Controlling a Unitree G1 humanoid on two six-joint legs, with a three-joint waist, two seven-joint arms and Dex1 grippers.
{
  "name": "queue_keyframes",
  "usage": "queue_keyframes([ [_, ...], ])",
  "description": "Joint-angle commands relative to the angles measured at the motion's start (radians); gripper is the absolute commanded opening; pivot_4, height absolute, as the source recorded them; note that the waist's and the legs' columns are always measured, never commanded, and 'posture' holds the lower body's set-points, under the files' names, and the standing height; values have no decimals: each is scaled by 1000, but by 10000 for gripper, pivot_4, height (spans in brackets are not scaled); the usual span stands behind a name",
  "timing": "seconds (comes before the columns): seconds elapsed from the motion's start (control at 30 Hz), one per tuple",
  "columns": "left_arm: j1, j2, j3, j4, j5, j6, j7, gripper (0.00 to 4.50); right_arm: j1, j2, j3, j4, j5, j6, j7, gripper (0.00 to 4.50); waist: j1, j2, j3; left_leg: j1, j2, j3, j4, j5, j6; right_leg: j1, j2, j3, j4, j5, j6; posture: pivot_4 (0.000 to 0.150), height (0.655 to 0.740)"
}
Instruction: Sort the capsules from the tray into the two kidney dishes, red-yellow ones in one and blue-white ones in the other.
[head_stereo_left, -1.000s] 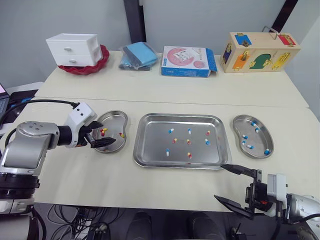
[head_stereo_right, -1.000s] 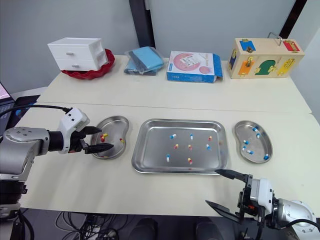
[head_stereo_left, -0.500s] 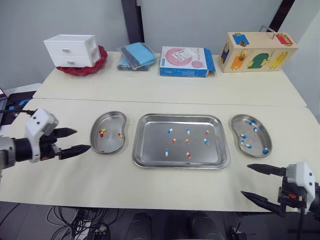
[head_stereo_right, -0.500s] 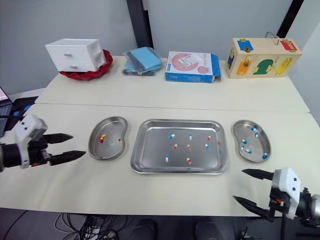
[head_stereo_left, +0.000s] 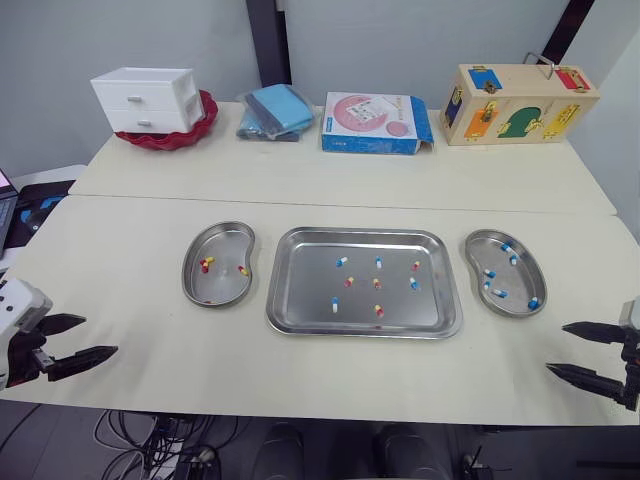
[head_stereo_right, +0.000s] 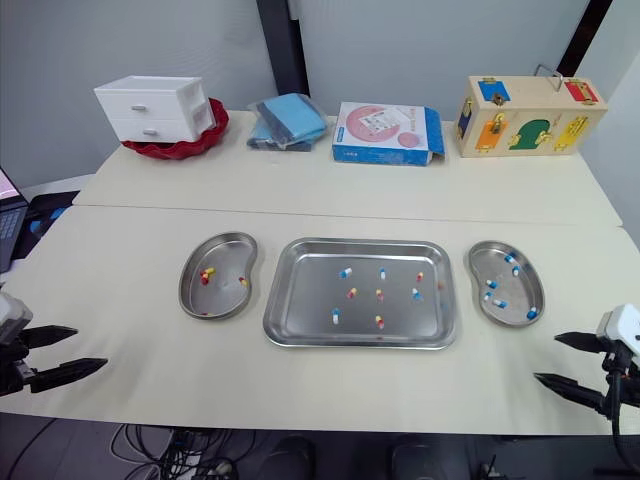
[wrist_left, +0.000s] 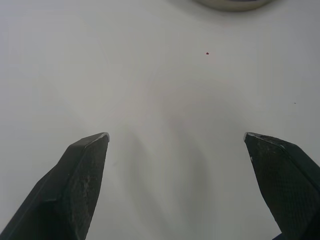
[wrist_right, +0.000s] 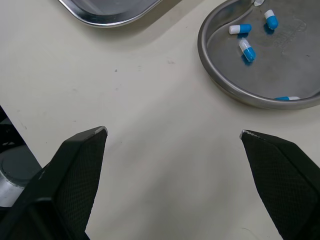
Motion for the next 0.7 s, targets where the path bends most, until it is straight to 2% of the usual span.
queue_keyframes([
  [0.03,9,15,41,-25,-17,-3,-5,44881,-24,-10,-3,-12,-11,6,20,45000,-2,0,0,0,0,0,0,0,0,0,0,0,0,0,0,1500,7400],
  [0.2,26,-3,41,-58,-37,-2,-15,44881,-33,-4,-4,-25,-23,15,35,45000,-3,0,0,0,0,0,0,0,0,0,0,0,0,0,0,1500,7400],
  [0.37,55,-118,33,-255,-145,-13,-28,44881,-68,16,13,-233,119,168,8,45000,-3,1,0,0,0,0,0,0,0,0,0,1,0,0,0,1500,7400],
  [0.5,126,-214,21,-412,-214,-34,-49,44881,-192,31,126,-378,175,274,-120,45000,-12,0,0,0,1,1,0,0,0,0,0,1,0,0,0,1500,7400],
  [0.63,186,-377,5,-549,-305,-116,-34,44881,-448,66,342,-460,219,424,-271,45000,-20,0,0,-1,0,1,0,0,0,0,-1,1,0,0,0,1500,7400],
  [0.7,222,-401,-22,-591,-301,-136,-47,44881,-529,82,412,-466,217,488,-320,45000,-18,-1,0,-1,0,1,1,0,0,0,0,1,-1,0,0,1500,7400],
])
